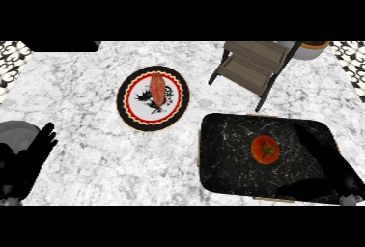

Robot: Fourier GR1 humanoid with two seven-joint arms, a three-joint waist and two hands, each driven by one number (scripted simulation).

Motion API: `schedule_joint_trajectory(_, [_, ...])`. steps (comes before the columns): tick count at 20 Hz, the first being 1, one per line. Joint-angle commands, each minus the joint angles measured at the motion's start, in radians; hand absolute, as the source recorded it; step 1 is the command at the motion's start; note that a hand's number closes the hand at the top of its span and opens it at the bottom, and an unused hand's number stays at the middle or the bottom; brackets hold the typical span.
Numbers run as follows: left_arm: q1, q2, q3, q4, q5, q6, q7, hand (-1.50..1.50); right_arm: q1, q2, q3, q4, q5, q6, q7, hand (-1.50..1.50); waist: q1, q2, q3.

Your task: Pick the tomato from the tray and place it in the tiered basket

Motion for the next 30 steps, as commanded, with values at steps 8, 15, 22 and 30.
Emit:
schedule_joint_trajectory(8, [-0.057, -0.038, 0.070, 0.073, -0.051, -0.060, -0.014, 0.00, -0.129, 0.103, 0.019, 0.142, 0.104, -0.049, -0.023, -1.50, 0.001, 0.000, 0.000])
schedule_joint_trajectory(15, [-0.002, -0.067, 0.098, 0.023, -0.079, -0.101, -0.025, 0.00, -0.139, 0.113, -0.010, 0.160, 0.088, -0.015, -0.020, -1.50, 0.001, 0.000, 0.000])
schedule_joint_trajectory(22, [0.036, -0.085, 0.110, -0.080, -0.113, -0.079, 0.026, 0.00, -0.154, 0.153, 0.025, 0.297, 0.153, -0.063, -0.124, -1.50, 0.004, 0.000, 0.000])
schedule_joint_trajectory(30, [-0.031, -0.096, 0.123, 0.020, -0.124, -0.097, -0.002, 0.00, -0.117, 0.206, 0.067, 0.213, 0.212, -0.169, -0.234, 1.50, -0.001, 0.000, 0.000])
